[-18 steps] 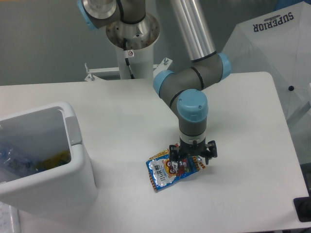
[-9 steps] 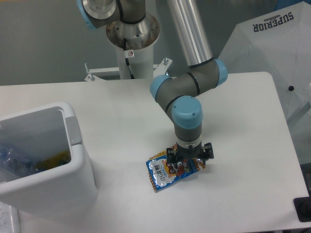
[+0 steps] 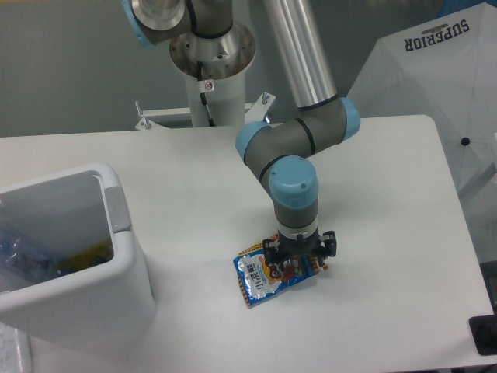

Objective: Place the trash in the trash can
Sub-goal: 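Pinch the edge of the colourful snack wrapper with the gripper, then lift the wrapper up off the table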

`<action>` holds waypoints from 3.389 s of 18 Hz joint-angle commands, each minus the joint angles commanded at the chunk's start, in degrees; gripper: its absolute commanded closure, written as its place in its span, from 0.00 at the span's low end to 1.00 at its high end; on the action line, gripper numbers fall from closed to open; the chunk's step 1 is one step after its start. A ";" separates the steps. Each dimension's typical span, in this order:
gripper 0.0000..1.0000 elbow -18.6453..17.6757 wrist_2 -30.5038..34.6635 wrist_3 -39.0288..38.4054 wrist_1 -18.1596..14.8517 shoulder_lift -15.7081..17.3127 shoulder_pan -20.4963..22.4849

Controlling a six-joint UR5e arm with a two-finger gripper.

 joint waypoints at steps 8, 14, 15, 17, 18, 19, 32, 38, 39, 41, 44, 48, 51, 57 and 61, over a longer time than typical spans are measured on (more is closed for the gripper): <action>0.62 -0.35 -0.09 0.00 -0.09 0.61 -0.09; 0.76 -0.35 -0.17 -0.09 -0.26 0.88 -0.09; 0.79 -0.35 -0.17 -0.09 -0.26 1.05 -0.09; 0.80 -0.35 -0.26 -0.09 -0.26 1.14 -0.09; 0.82 -0.26 -0.35 -0.09 -0.26 1.14 -0.09; 0.83 -0.09 -0.70 0.00 -0.26 1.23 -0.09; 0.91 2.72 -15.35 -2.80 -0.79 4.66 1.93; 0.91 8.42 -25.99 -15.09 -0.79 8.16 3.25; 0.91 10.35 -27.49 -17.73 -0.79 8.70 3.51; 0.91 14.13 -29.17 -20.39 -0.79 8.88 3.52; 0.91 19.84 -29.35 -20.66 -0.70 9.49 3.60; 0.91 25.48 -31.37 -25.03 -0.62 10.54 4.21; 0.91 27.59 -34.71 -28.38 -0.62 12.56 5.01; 0.91 29.79 -35.07 -27.95 -0.26 18.89 4.75; 0.93 30.32 -34.98 -24.27 -0.26 21.79 2.65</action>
